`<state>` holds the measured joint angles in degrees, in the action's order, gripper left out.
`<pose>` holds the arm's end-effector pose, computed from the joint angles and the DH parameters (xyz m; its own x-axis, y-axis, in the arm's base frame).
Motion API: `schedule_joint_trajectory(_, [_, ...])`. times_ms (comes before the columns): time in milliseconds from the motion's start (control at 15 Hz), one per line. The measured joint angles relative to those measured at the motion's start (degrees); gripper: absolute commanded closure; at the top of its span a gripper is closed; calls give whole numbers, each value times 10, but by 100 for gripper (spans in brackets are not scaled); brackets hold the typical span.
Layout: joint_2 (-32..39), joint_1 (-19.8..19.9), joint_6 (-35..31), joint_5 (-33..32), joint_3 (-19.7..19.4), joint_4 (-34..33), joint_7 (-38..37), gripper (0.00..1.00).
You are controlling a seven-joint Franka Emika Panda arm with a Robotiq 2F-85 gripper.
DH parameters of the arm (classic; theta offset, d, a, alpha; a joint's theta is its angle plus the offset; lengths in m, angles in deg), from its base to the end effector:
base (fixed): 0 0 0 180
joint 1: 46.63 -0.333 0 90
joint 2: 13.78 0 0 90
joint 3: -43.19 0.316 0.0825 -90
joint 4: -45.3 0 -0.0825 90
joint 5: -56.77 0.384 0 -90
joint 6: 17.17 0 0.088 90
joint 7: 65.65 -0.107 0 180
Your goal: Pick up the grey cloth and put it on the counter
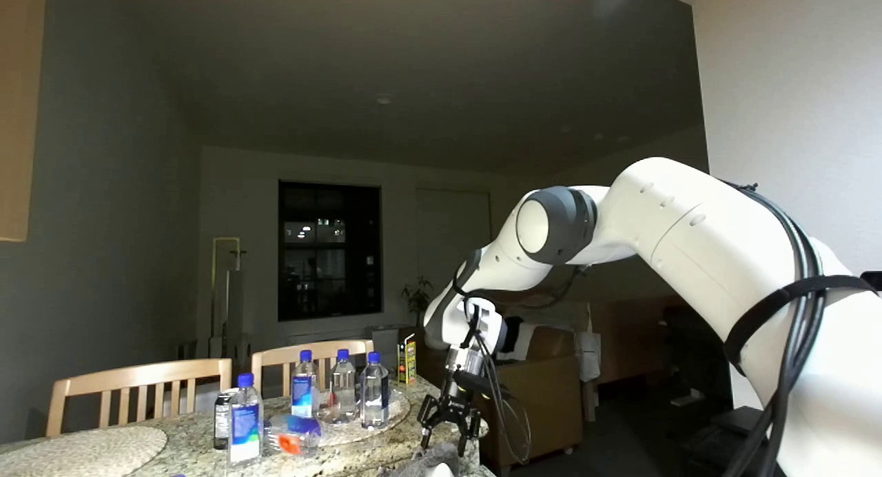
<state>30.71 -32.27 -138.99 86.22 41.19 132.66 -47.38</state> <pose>0.6721 -0.1709 0.1892 0.9639 -0.2472 -0.0991 -0.2661 -0.8789 -0.3960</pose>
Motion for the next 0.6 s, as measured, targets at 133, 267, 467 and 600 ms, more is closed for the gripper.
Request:
schedule_joint_trajectory(133, [10,0,1,-10,2,-3,-10,0])
schedule_joint_trajectory(267, [18,0,2,-12,5,-3,-13,0])
schedule_joint_trajectory(467, [25,1,2,-12,21,-3,-13,25])
schedule_joint_trajectory(600, [25,2,2,-12,33,-4,-13,33])
